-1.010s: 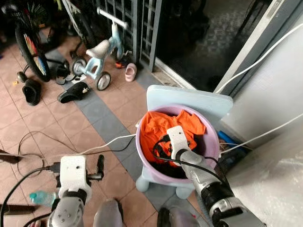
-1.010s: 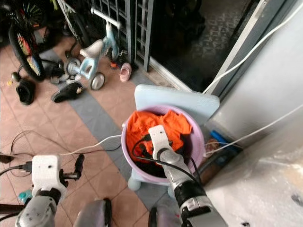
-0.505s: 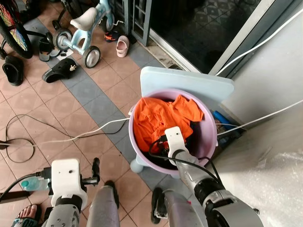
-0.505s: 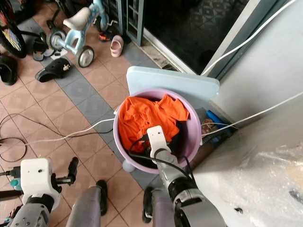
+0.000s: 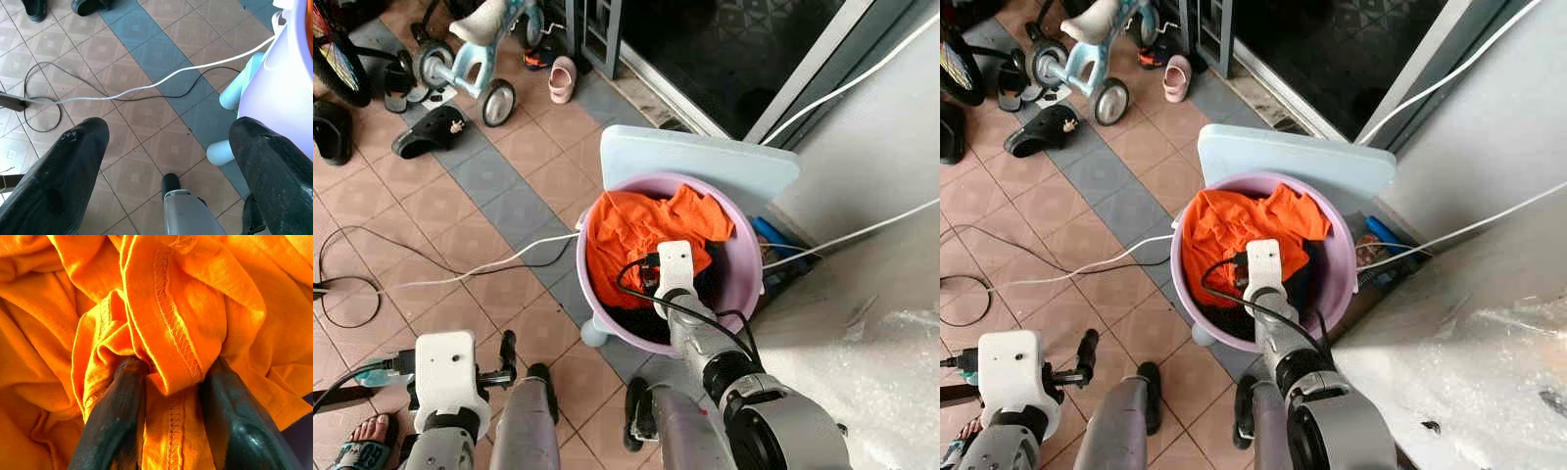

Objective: Clothes washing

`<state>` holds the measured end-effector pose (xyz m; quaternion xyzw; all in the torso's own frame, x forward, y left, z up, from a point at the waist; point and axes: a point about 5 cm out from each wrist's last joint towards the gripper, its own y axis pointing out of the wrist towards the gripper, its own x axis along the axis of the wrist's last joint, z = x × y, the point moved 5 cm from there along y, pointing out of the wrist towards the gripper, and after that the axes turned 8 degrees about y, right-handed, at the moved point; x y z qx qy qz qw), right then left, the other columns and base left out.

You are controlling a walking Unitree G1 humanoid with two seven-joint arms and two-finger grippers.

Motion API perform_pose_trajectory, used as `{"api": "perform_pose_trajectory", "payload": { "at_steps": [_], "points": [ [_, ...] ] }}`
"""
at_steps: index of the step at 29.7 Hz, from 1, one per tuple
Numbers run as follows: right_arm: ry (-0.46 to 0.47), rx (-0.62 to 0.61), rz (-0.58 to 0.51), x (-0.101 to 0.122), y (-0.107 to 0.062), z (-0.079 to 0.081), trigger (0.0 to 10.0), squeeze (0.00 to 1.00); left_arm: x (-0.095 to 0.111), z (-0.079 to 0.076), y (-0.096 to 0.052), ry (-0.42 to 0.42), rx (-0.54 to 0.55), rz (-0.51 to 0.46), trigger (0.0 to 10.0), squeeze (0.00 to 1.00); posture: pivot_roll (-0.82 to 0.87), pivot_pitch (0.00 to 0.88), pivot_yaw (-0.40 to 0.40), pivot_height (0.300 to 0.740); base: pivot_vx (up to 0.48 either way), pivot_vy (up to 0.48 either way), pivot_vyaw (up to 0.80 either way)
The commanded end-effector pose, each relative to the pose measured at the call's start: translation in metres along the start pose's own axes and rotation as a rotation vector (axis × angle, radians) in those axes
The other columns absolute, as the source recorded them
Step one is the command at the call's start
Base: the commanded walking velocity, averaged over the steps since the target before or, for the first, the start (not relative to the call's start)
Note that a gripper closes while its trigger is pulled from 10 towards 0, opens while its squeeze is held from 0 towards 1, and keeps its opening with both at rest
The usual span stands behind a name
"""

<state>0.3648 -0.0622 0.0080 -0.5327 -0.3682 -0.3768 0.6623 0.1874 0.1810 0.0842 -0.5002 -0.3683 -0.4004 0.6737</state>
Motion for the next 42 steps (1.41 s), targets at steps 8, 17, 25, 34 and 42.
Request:
{"api": "perform_pose_trajectory", "payload": {
  "at_steps": [8,17,25,34,42],
  "points": [
    [0.031,-0.021,0.045,-0.014,-0.002,-0.009,0.0,0.00,-0.001,0.004,0.005,0.019,0.019,0.012,10.0,0.00,0.22,0.329,-0.125,0.740,0.000,0.000,0.00],
    [0.040,0.012,-0.034,0.016,0.003,-0.017,0.0,0.00,0.008,0.004,0.022,0.025,0.024,-0.028,10.0,0.00,0.20,0.285,-0.128,0.740,0.000,0.000,0.00],
    [0.066,-0.006,-0.084,0.025,0.000,-0.043,0.0,0.00,0.022,-0.005,0.051,0.018,0.001,-0.085,10.0,0.00,0.13,0.195,-0.101,0.740,0.000,0.000,0.00],
    [0.058,0.034,-0.366,0.068,-0.036,-0.057,0.0,0.00,0.031,-0.019,0.081,0.028,-0.042,-0.130,10.0,0.00,0.05,0.058,-0.037,0.740,0.000,0.000,0.00],
    [0.024,-0.020,-0.641,0.116,-0.096,-0.073,0.0,0.00,0.047,-0.042,0.107,0.056,-0.113,-0.198,10.0,0.00,-0.03,0.000,0.023,0.740,0.000,0.000,0.00]
  ]
}}
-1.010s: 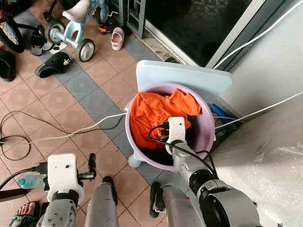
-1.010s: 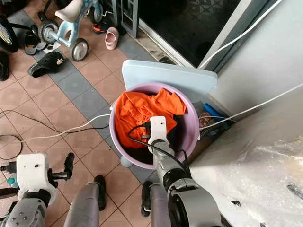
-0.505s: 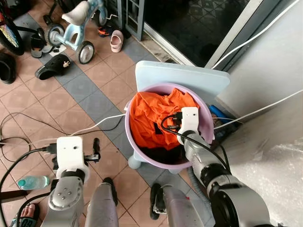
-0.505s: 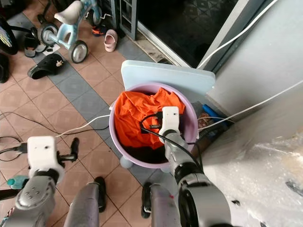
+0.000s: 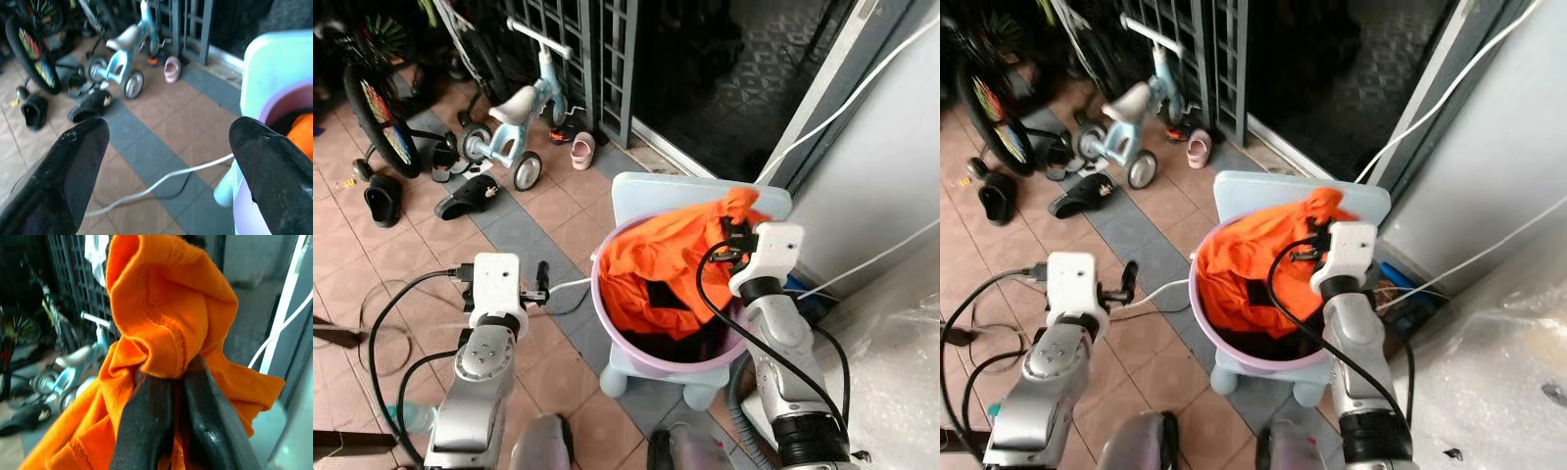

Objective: Clothes washing

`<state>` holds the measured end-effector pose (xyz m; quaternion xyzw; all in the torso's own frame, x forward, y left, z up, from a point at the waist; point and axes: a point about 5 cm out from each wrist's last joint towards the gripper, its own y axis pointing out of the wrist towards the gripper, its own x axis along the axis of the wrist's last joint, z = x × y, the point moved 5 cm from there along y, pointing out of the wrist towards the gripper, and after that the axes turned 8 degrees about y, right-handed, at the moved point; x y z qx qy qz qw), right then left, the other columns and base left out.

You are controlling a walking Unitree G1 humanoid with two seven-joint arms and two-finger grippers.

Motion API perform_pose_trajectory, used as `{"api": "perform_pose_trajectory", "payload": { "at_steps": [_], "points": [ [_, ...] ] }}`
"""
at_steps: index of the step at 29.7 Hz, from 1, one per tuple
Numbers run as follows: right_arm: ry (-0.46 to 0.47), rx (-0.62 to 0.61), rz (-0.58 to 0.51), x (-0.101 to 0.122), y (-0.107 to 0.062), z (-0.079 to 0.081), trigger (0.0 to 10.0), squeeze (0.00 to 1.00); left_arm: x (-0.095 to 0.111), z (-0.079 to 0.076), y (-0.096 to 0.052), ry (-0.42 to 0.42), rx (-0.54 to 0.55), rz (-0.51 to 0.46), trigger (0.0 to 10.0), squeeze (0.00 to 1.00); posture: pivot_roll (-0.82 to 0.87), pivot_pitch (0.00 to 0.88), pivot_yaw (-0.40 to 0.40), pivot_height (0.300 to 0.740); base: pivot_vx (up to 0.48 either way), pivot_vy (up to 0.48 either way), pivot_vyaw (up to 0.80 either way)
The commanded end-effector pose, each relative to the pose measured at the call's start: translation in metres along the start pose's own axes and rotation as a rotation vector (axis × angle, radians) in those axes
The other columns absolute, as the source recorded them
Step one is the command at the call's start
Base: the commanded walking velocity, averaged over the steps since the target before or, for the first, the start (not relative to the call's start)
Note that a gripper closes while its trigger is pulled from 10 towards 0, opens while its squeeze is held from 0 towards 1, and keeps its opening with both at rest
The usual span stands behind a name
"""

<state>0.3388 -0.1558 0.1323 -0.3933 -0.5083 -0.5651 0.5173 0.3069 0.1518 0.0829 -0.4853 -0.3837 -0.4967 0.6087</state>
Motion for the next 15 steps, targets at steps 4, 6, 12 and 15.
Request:
{"api": "perform_pose_trajectory", "payload": {
  "at_steps": [4,6,12,15],
  "points": [
    [-0.081,0.005,-0.149,0.053,0.007,-0.002,0.0,0.00,0.004,-0.006,0.017,0.018,-0.029,-0.027,10.0,0.00,-0.05,0.000,0.045,0.740,0.000,0.000,0.00],
    [-0.097,-0.027,-0.177,0.063,0.016,-0.011,0.0,0.00,0.009,-0.010,0.024,0.029,-0.040,-0.047,10.0,0.00,-0.07,0.000,0.067,0.740,0.000,0.000,0.00],
    [-0.114,-0.025,-0.136,0.058,0.018,-0.015,2.5,0.00,0.015,-0.012,0.031,0.037,-0.042,-0.077,10.0,0.00,-0.06,0.000,0.069,0.740,0.000,0.000,0.00],
    [-0.107,-0.030,-0.072,0.047,0.016,-0.013,10.0,0.00,0.011,-0.012,0.031,0.033,-0.037,-0.081,10.0,0.00,-0.06,0.000,0.053,0.740,0.000,0.000,0.00]
  ]
}}
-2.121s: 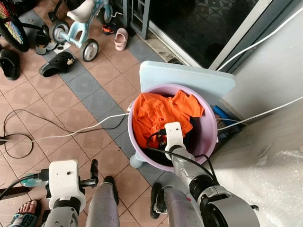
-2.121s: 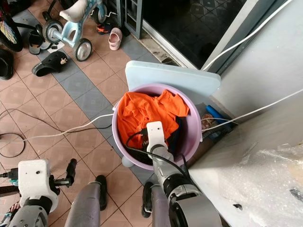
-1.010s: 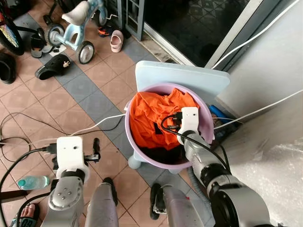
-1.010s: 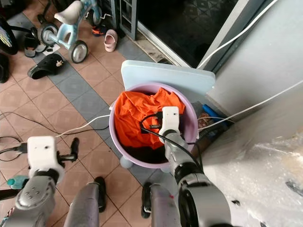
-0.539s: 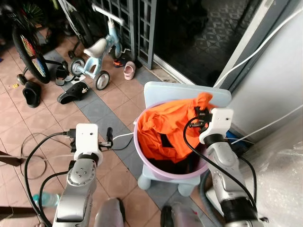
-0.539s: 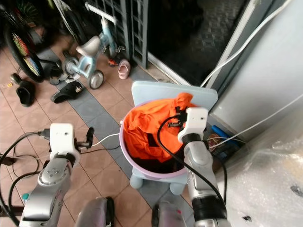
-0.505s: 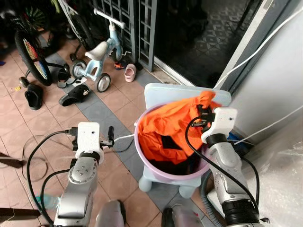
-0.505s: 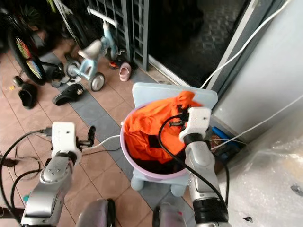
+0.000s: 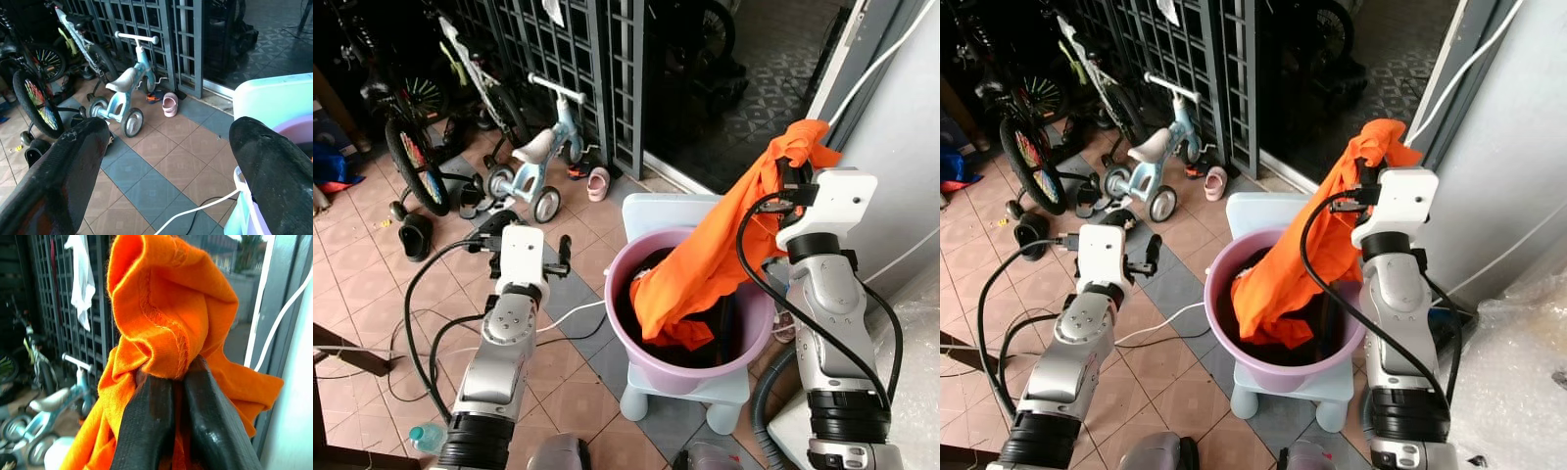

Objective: Clothes washing

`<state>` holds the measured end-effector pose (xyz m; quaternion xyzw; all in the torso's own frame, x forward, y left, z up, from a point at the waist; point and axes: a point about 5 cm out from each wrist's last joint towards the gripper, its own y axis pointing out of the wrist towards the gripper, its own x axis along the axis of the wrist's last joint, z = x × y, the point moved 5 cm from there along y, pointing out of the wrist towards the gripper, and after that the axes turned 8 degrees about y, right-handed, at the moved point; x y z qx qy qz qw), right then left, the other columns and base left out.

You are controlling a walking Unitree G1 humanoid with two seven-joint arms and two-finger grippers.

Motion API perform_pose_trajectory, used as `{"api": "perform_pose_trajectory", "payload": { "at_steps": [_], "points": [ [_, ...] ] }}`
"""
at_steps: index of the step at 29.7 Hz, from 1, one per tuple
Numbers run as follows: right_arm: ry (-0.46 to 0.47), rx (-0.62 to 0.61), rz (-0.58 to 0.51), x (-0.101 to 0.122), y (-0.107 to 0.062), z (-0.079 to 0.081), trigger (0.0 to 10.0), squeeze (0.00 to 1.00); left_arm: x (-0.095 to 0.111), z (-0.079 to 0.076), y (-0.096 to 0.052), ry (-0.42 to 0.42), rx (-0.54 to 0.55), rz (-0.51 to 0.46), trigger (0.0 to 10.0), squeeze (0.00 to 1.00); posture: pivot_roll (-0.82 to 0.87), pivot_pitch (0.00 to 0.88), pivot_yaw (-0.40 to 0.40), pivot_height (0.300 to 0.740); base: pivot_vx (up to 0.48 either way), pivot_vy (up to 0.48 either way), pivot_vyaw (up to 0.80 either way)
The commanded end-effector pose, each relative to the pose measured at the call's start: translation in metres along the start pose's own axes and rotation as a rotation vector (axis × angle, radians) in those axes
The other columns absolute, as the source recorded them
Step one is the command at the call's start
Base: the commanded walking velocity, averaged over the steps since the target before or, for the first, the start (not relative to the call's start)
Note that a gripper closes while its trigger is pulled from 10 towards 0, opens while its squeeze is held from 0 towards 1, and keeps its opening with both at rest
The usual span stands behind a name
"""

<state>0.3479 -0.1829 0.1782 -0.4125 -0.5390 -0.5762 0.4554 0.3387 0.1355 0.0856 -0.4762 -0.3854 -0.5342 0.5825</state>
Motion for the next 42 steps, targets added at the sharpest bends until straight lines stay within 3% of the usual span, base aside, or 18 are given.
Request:
{"api": "perform_pose_trajectory", "payload": {
  "at_steps": [1,8,17,32,42],
  "points": [
    [0.005,0.013,0.030,-0.004,0.000,0.008,10.0,0.00,-0.004,0.002,0.000,0.004,0.009,0.000,10.0,0.00,-0.06,0.000,0.048,0.740,0.000,0.000,-0.49],
    [0.012,0.044,0.054,-0.009,-0.004,0.019,10.0,0.00,-0.009,-0.002,-0.004,-0.006,0.005,0.004,10.0,0.00,-0.06,0.000,0.038,0.740,-0.110,0.000,-0.79],
    [0.009,0.053,0.071,-0.009,-0.003,0.020,10.0,0.00,-0.011,0.003,-0.004,0.000,0.014,0.002,10.0,0.00,-0.06,0.000,0.034,0.740,-0.273,0.000,-0.74],
    [0.022,0.078,0.086,-0.013,-0.002,0.031,10.0,0.00,-0.007,-0.002,-0.009,-0.027,-0.024,-0.032,10.0,0.00,-0.05,0.000,0.029,0.740,-0.166,0.000,-0.06],
    [0.008,0.074,0.075,-0.010,0.001,0.032,10.0,0.00,-0.003,-0.001,-0.011,-0.032,-0.039,-0.061,10.0,0.00,-0.06,0.000,0.026,0.740,0.000,-0.125,-0.80]
  ]
}}
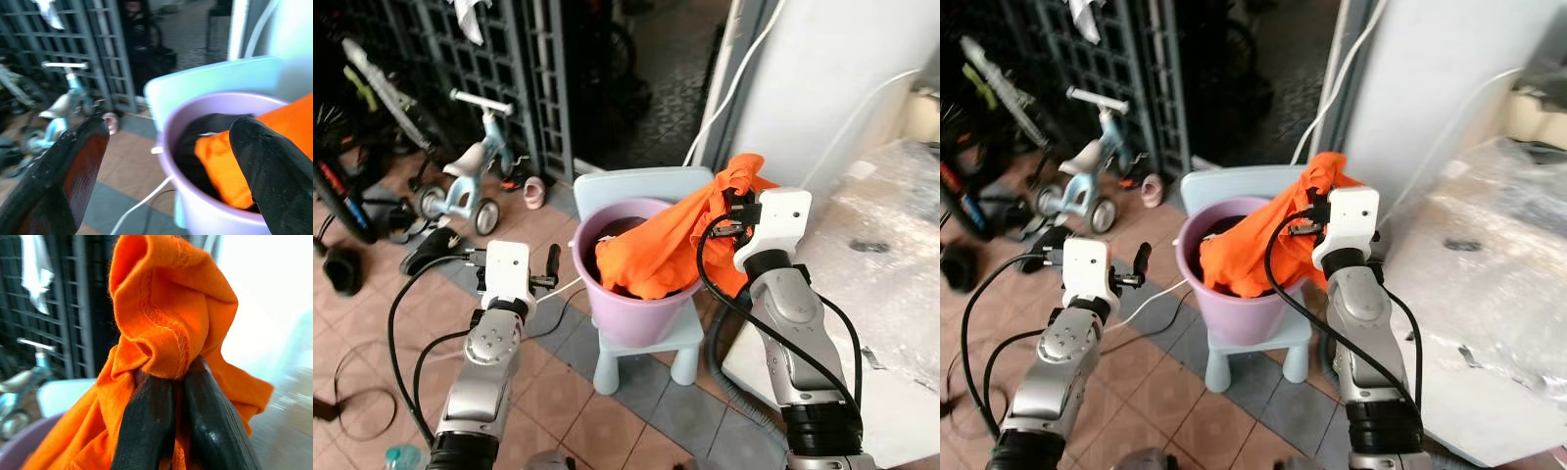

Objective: Clothes washing

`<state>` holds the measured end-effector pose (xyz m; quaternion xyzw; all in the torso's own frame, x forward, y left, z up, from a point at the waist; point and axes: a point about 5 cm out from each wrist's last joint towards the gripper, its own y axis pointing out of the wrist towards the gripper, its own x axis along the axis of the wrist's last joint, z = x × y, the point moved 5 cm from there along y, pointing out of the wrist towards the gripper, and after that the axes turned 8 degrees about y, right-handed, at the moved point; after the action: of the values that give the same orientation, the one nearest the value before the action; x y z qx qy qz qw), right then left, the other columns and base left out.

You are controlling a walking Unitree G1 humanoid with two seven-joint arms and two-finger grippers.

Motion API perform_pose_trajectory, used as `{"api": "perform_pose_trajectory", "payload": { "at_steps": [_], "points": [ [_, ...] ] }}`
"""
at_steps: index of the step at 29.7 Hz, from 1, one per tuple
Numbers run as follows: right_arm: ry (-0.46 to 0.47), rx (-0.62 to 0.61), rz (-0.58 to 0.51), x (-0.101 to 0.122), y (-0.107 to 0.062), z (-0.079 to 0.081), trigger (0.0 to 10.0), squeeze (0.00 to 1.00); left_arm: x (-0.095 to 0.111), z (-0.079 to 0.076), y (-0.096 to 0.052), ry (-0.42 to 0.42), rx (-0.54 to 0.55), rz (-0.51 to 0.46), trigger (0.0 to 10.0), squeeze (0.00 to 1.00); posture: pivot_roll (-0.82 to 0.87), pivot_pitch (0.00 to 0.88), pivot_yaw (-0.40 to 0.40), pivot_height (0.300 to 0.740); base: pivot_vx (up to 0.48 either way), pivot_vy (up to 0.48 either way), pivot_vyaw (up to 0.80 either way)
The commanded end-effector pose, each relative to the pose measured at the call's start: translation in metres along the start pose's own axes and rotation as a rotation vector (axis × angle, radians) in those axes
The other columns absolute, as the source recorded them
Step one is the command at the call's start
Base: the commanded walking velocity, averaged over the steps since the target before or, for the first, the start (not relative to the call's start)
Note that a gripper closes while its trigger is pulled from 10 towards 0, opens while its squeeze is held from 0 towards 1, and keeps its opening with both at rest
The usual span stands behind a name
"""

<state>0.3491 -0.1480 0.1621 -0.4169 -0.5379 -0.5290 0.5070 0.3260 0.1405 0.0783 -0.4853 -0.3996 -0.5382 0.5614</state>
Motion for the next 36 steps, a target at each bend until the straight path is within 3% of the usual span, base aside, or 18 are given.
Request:
{"api": "perform_pose_trajectory", "payload": {
  "at_steps": [1,11,23,30,34,36],
  "points": [
    [-0.008,-0.016,-0.038,0.010,0.003,-0.002,10.0,0.00,0.007,-0.004,0.001,0.007,-0.022,-0.026,10.0,0.00,-0.06,0.000,0.026,0.740,0.000,-0.401,-0.80],
    [-0.018,-0.041,-0.061,0.018,0.009,-0.013,10.0,0.00,0.006,-0.003,0.001,0.008,-0.017,-0.025,10.0,0.00,-0.06,0.000,0.028,0.740,0.000,-0.414,-0.80],
    [-0.023,-0.038,-0.061,0.017,0.009,-0.014,10.0,0.00,0.006,-0.004,0.001,-0.010,-0.005,-0.019,10.0,0.00,-0.06,0.000,0.025,0.740,0.000,-0.265,-0.72],
    [-0.010,0.032,-0.041,0.012,0.009,-0.003,10.0,0.00,0.004,0.003,0.000,0.002,0.037,-0.011,10.0,0.00,-0.06,0.000,0.023,0.740,0.000,0.000,0.00],
    [0.032,0.109,0.011,0.004,0.010,0.010,10.0,0.00,-0.004,0.019,-0.001,0.051,0.112,0.028,10.0,0.00,-0.06,0.000,0.023,0.740,0.000,0.000,0.00],
    [0.022,0.139,0.007,0.005,0.009,0.014,10.0,0.00,-0.009,0.025,-0.004,0.034,0.131,0.049,10.0,0.00,-0.06,0.000,0.024,0.740,0.000,0.000,0.00]
  ]
}}
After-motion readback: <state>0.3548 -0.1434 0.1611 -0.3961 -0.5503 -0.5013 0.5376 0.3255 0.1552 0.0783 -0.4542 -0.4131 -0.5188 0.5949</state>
